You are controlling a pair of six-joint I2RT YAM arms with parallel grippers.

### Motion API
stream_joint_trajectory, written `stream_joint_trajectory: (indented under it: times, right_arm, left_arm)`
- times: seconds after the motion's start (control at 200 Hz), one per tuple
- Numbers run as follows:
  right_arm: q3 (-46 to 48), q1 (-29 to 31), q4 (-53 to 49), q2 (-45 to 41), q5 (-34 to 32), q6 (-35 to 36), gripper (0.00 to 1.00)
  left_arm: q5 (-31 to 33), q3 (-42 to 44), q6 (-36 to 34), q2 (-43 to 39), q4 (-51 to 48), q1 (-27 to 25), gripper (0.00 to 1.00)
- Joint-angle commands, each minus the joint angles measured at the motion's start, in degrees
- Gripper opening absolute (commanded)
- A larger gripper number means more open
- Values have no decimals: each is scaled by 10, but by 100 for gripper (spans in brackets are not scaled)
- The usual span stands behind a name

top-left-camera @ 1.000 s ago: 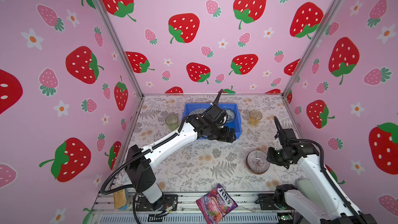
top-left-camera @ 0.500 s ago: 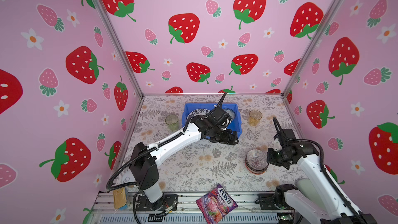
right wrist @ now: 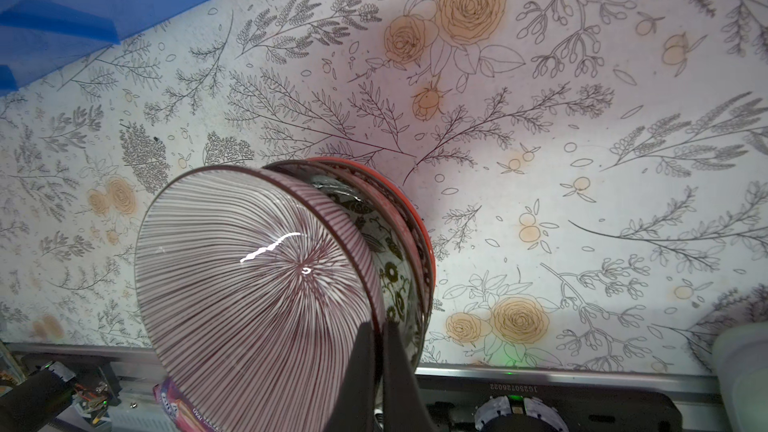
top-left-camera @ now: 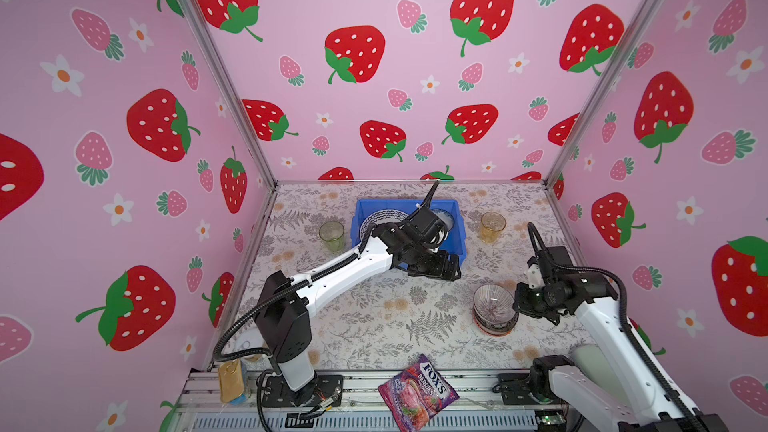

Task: Place the mixed dishes into the plastic bin
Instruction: 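Reach the left gripper toward the pink-striped bowl stack while right grips the stack, then grasp the rim of the top pink-striped bowl with the left gripper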

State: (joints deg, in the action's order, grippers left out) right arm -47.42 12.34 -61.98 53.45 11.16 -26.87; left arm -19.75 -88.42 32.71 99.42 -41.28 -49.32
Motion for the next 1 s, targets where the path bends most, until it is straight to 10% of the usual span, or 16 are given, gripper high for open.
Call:
stream_joint_trajectory:
  times: [0.0,0.995]
  right_arm:
    - [-22,2,-4,-1,26,11,0]
    - [-45,2,-5,11,50,27,0]
  left_arm:
    - [-15,9,-4,9,3,-3,93]
    - [-29,-115,-11,123,-15,-73,89]
